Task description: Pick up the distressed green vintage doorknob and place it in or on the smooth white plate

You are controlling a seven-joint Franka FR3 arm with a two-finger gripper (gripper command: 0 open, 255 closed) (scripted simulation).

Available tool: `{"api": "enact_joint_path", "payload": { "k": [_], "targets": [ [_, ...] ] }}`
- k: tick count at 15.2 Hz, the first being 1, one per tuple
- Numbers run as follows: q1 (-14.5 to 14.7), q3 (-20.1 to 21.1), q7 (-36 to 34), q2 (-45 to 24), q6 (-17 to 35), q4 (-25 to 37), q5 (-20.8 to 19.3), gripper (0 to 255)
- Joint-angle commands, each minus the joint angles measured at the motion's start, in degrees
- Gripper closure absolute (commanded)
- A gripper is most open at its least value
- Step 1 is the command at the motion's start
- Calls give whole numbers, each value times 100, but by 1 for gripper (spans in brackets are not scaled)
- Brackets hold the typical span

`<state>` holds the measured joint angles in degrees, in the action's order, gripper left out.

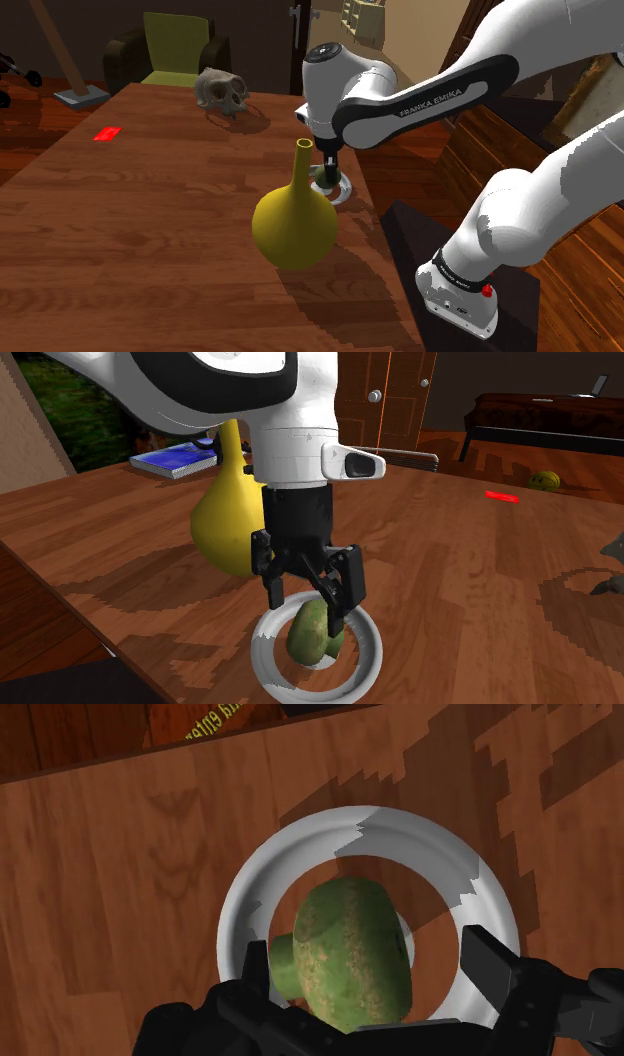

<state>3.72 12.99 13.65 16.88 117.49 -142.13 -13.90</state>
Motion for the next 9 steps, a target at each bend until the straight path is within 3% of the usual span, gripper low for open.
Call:
{"api": "enact_joint_path", "payload": {
  "k": [1, 3, 9],
  "targets": [
    [44, 25, 47, 117, -310, 192, 81, 0],
    [88, 59, 83, 199, -667, 464, 156, 0],
    [88, 59, 83, 199, -667, 464, 156, 0]
  ]
}}
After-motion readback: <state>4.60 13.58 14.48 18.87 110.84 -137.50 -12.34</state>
